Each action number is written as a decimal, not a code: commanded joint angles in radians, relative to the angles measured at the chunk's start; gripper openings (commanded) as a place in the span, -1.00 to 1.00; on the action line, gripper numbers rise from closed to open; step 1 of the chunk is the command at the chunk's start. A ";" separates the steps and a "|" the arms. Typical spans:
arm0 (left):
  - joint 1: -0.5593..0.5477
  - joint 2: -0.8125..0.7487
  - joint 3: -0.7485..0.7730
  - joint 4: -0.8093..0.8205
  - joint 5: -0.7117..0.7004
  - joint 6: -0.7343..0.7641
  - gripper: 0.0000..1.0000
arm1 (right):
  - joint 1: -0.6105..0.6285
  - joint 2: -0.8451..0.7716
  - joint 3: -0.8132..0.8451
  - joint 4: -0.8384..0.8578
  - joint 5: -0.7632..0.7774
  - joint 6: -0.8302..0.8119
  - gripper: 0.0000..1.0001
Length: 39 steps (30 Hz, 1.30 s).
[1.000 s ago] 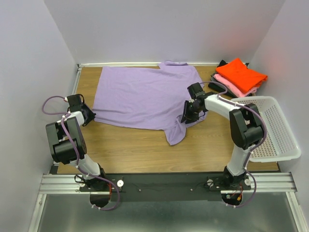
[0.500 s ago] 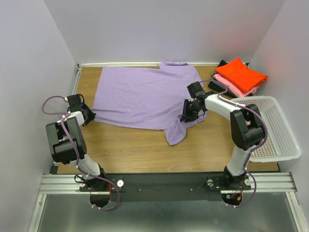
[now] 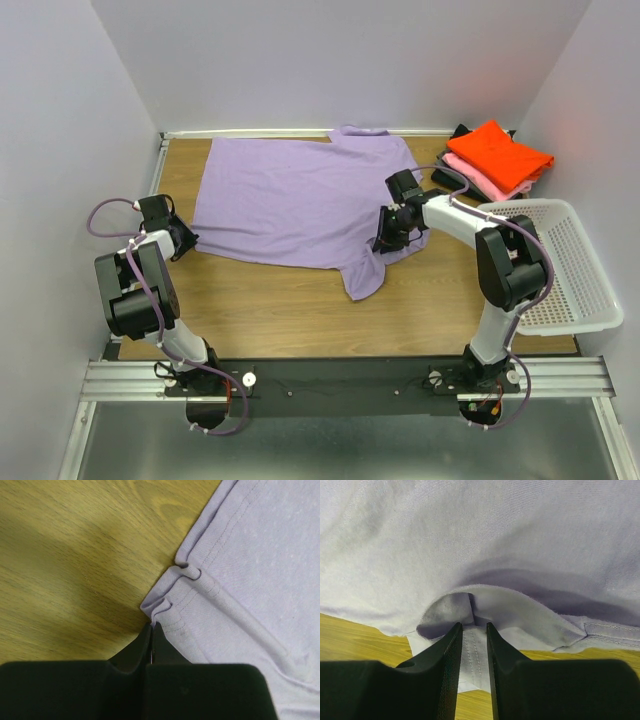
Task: Fold and stack the t-shirts
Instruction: Fold the tshirt
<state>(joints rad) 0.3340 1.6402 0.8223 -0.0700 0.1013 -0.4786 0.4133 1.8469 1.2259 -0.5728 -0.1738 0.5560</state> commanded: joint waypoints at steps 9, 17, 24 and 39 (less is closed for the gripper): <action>0.014 0.020 -0.002 -0.060 0.005 0.026 -1.00 | 0.009 0.032 -0.008 -0.032 0.030 -0.007 -0.43; 0.014 0.018 0.001 -0.062 0.011 0.026 -1.00 | 0.009 0.018 -0.034 -0.047 0.026 -0.004 -0.84; 0.014 0.003 -0.011 -0.068 0.024 0.023 -1.00 | 0.009 -0.081 -0.063 -0.126 0.056 0.039 -0.96; 0.016 -0.094 -0.081 -0.079 0.057 -0.005 -1.00 | 0.009 -0.409 -0.126 -0.470 0.208 0.191 -0.97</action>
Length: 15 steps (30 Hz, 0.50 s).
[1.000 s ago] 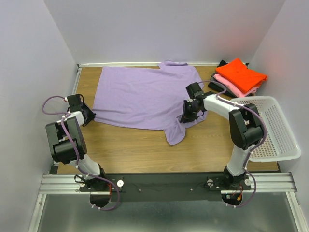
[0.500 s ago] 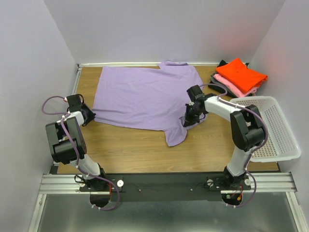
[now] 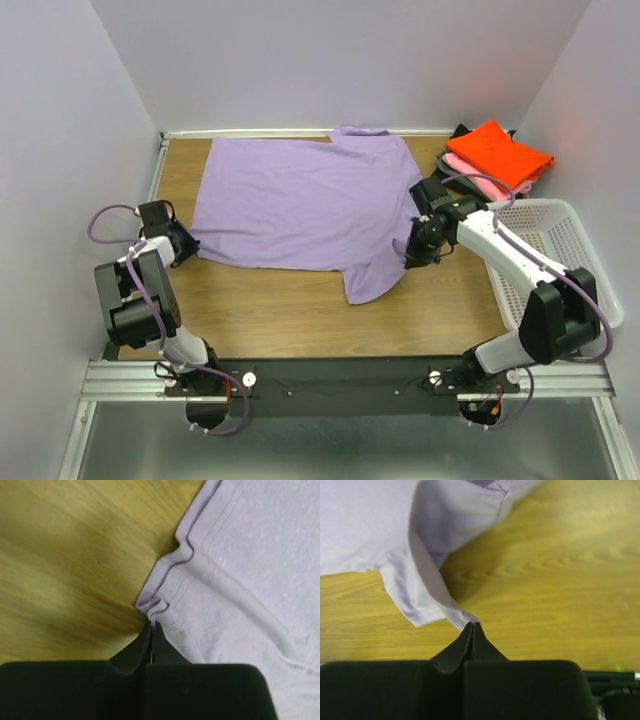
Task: Fold and stack the t-shirts
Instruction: Fold the tshirt
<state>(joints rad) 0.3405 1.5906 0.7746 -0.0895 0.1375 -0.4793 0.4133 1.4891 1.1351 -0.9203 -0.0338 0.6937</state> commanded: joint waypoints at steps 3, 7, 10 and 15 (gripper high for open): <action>0.006 -0.069 -0.040 -0.078 0.020 -0.018 -1.00 | 0.009 -0.104 -0.035 -0.189 0.064 0.073 -0.97; 0.008 -0.144 -0.066 -0.101 0.019 -0.030 -1.00 | 0.009 -0.174 -0.018 -0.264 0.074 0.082 -0.97; 0.006 -0.190 -0.081 -0.127 0.004 -0.022 -1.00 | 0.009 -0.230 -0.012 -0.316 0.075 0.093 -0.97; 0.006 -0.288 -0.132 -0.156 0.011 -0.036 -1.00 | 0.007 -0.326 -0.054 -0.356 0.046 0.116 -0.97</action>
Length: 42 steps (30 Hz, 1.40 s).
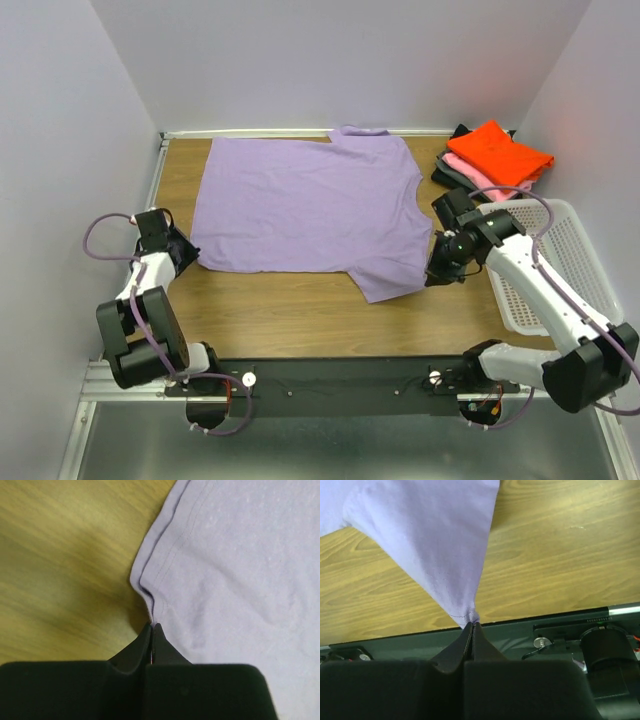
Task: Fold and stack the t-shirts
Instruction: Fold the tshirt
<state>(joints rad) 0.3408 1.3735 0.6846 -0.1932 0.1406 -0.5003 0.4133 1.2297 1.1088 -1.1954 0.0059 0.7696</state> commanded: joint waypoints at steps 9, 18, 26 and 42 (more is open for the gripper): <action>0.004 -0.208 -0.023 -0.121 0.004 -0.058 -1.00 | 0.009 -0.162 -0.030 -0.135 -0.021 0.054 -0.97; 0.004 -0.232 0.015 -0.138 0.007 -0.092 -1.00 | 0.009 -0.017 0.061 0.031 0.021 0.037 -0.97; 0.004 -0.107 0.095 -0.042 0.086 -0.129 -1.00 | -0.002 0.180 0.200 0.171 0.135 -0.018 -0.97; 0.004 0.205 0.309 0.001 0.186 -0.052 -1.00 | -0.174 0.582 0.560 0.296 0.108 -0.136 -0.97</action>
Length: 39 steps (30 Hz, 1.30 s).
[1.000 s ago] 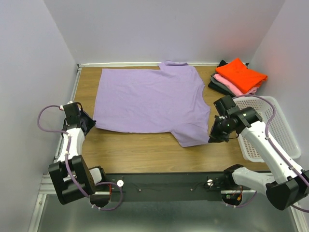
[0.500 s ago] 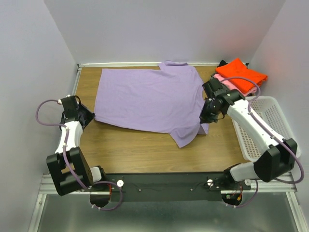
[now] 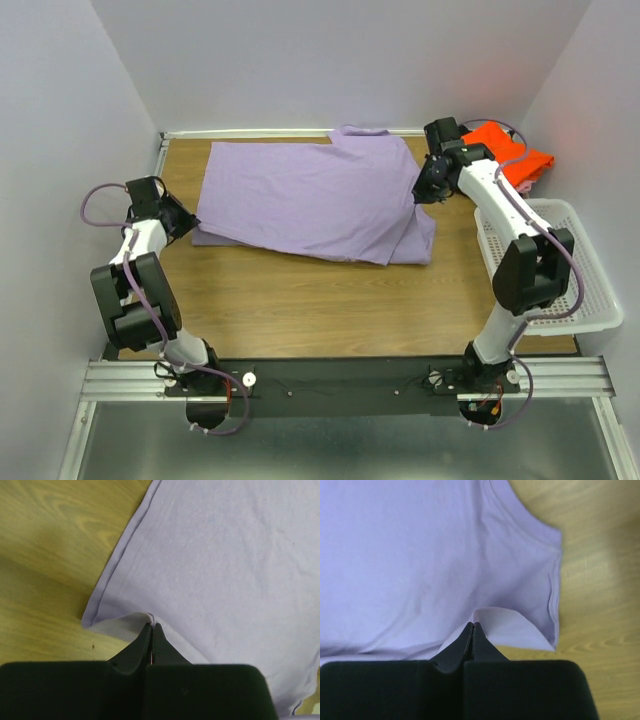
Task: Fold and stack the t-shirts
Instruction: Fold the tshirt
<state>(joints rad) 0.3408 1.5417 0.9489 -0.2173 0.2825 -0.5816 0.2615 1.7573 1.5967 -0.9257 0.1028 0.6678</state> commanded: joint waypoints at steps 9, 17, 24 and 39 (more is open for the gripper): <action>0.004 0.150 0.178 0.015 0.084 0.042 -1.00 | -0.048 0.203 0.273 0.025 -0.023 -0.042 -0.97; 0.004 0.239 0.266 -0.008 0.122 0.066 -1.00 | -0.068 0.291 0.385 0.022 -0.046 -0.039 -0.97; 0.004 0.267 0.275 -0.011 0.135 0.072 -1.00 | -0.076 0.346 0.462 0.014 -0.041 -0.045 -0.97; 0.004 0.324 0.323 -0.042 0.161 0.098 -1.00 | -0.096 0.478 0.667 0.013 -0.037 -0.062 -0.97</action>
<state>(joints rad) 0.3408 1.8450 1.2415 -0.2356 0.4076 -0.5053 0.1764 2.1975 2.2158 -0.9127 0.0654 0.6197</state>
